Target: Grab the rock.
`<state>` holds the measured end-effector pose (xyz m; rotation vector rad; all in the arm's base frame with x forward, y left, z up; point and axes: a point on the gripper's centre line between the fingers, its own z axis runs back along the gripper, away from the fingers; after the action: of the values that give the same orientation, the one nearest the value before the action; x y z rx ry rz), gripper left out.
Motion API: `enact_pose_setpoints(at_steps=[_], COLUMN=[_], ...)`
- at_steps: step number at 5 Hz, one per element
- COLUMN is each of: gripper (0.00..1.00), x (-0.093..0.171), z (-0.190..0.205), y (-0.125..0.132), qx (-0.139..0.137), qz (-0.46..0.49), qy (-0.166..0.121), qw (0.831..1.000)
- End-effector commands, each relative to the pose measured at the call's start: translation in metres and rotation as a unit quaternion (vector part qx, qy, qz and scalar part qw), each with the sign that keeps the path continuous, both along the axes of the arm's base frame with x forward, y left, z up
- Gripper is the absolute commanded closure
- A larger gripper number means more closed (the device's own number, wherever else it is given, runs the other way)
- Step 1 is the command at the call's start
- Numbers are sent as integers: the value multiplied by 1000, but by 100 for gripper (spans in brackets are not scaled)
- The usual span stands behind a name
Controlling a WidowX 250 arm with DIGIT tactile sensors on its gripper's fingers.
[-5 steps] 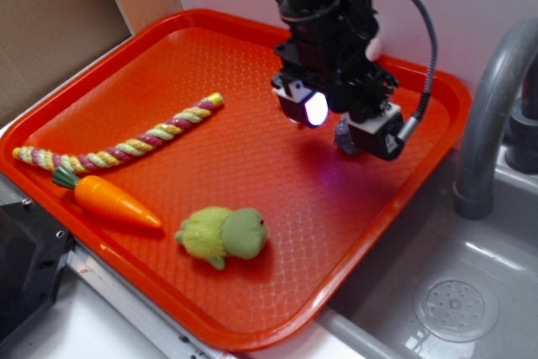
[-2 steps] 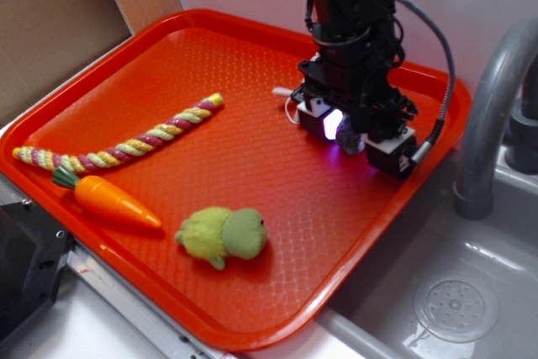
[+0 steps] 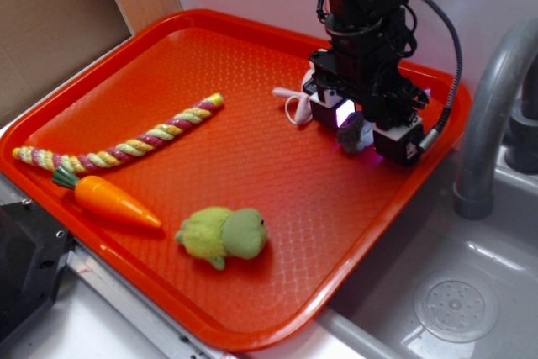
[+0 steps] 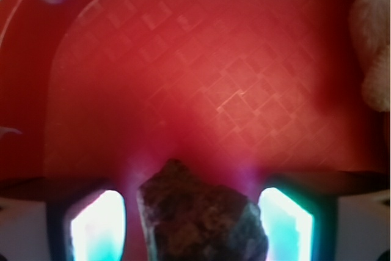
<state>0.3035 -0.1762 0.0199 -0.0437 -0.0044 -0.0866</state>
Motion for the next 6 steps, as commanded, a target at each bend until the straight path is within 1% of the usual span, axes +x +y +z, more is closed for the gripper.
enact_pose_setpoints(at_steps=[1, 2, 3, 4, 5, 6], gripper=[100, 100, 100, 100, 100, 100], x=[-8, -10, -13, -22, -43, -72], z=[-5, 1, 27, 69, 118, 162], y=[2, 13, 36, 51, 77, 94], qx=[14, 38, 17, 18, 4, 5], qz=[-11, -7, -8, -2, 36, 71], qy=[2, -1, 4, -40, -65, -97], qw=[1000, 999, 1000, 999, 997, 993])
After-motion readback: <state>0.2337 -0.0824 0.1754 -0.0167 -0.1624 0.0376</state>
